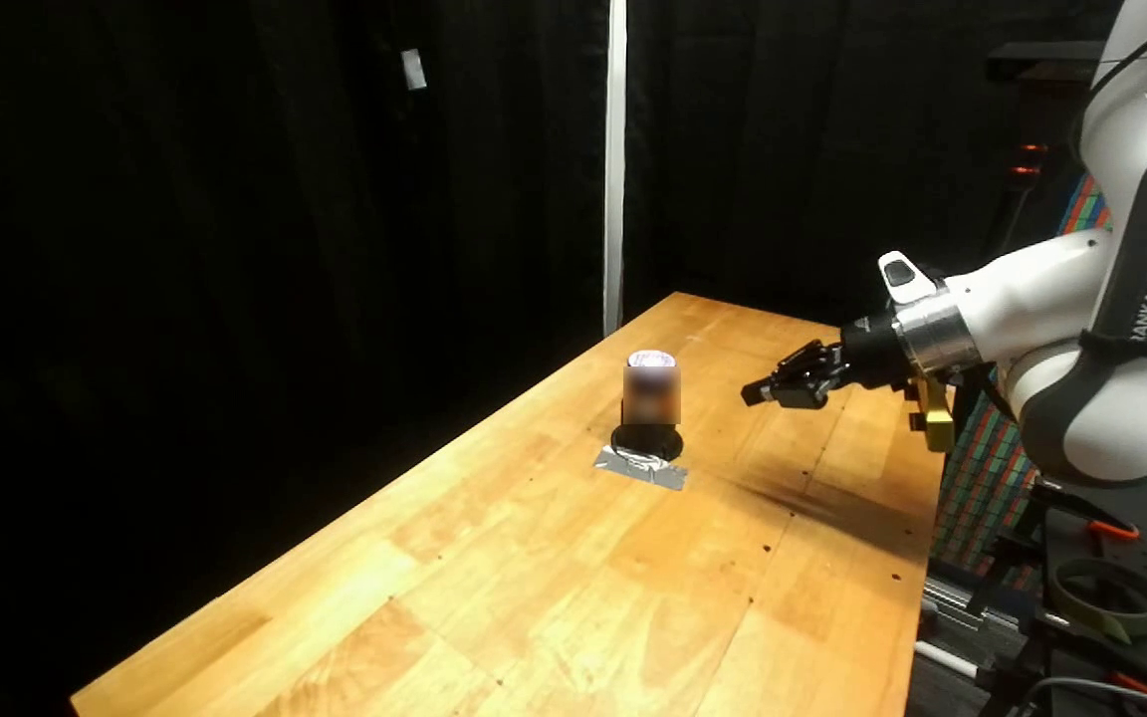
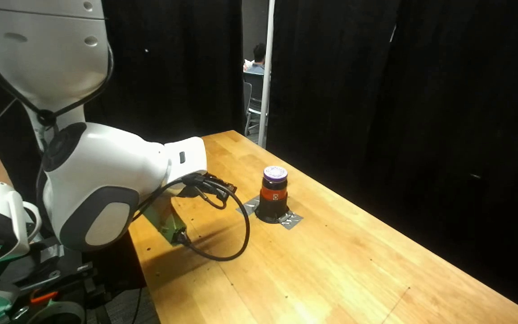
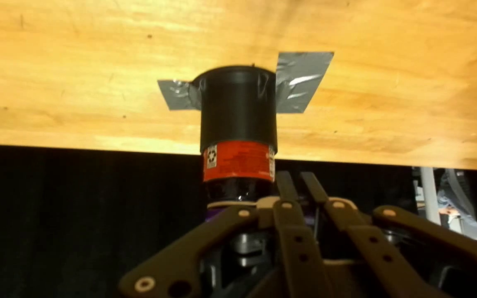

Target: Place the elastic band over the bottom of the brown cup

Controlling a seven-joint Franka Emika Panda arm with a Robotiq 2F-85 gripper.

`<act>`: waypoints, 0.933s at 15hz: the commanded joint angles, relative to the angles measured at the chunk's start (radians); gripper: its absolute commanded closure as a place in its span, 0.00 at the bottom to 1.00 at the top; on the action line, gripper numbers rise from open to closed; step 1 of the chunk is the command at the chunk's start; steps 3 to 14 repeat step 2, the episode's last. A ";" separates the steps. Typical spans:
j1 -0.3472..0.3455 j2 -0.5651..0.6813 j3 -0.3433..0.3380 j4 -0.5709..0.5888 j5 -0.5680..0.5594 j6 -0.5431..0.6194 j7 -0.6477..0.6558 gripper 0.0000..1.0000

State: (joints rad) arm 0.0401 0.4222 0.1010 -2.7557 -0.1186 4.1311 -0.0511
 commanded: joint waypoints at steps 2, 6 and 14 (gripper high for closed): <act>0.007 -0.004 -0.009 -0.002 -0.014 -0.026 0.013 0.71; 0.007 -0.004 -0.009 -0.002 -0.014 -0.026 0.013 0.71; 0.007 -0.004 -0.009 -0.002 -0.014 -0.026 0.013 0.71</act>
